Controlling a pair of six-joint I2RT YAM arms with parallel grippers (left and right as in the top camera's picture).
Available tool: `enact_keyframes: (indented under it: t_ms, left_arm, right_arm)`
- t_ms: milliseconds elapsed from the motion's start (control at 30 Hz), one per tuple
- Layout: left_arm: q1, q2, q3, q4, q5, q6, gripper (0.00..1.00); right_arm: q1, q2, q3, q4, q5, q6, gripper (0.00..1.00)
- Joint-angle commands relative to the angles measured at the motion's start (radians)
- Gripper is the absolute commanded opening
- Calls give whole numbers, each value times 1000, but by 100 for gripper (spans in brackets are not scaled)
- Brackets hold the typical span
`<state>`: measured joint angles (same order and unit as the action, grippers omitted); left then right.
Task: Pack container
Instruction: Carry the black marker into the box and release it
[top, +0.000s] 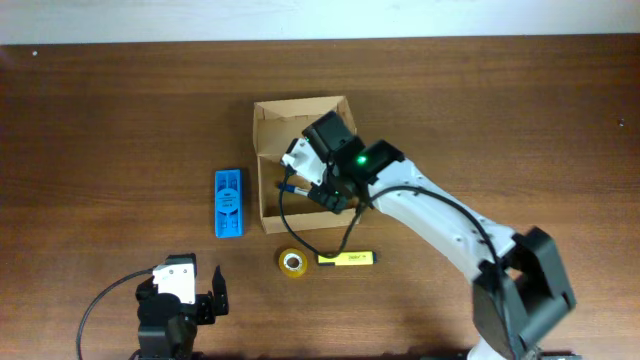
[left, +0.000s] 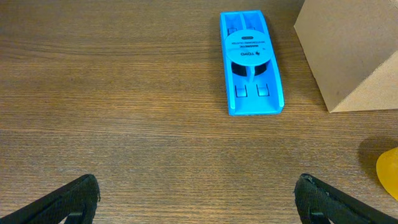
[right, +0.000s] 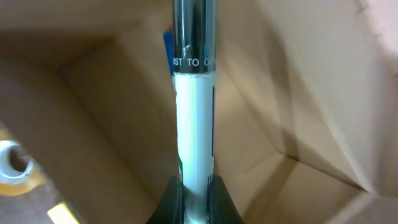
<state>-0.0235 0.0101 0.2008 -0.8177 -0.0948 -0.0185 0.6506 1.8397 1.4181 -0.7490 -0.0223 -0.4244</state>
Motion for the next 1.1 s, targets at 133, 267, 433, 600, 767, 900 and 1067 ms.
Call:
enact_keyframes:
  t_ms: [133, 267, 433, 600, 767, 900, 1067]
  left_arm:
    - [7, -4, -7, 3, -7, 16, 99]
    - [7, -4, -7, 3, -7, 16, 100]
    - [7, -4, -7, 3, -7, 16, 100]
    - [7, -4, -7, 3, -7, 16, 99]
    - [7, -4, -7, 3, -7, 16, 100]
    - [7, -4, -7, 3, -7, 16, 100]
    - [7, -4, -7, 3, -7, 16, 100]
  right_arm:
    - [5, 81, 16, 48, 16, -16, 14]
    - [5, 81, 17, 66, 21, -17, 26]
    - [5, 79, 37, 59, 27, -13, 27]
    - [5, 44, 195, -101, 28, 40, 34]
    - [4, 18, 372, -345, -2, 150, 99]
    - [5, -21, 414, -526, -78, -98, 99]
    - [4, -108, 381, -666, -82, -148, 99]
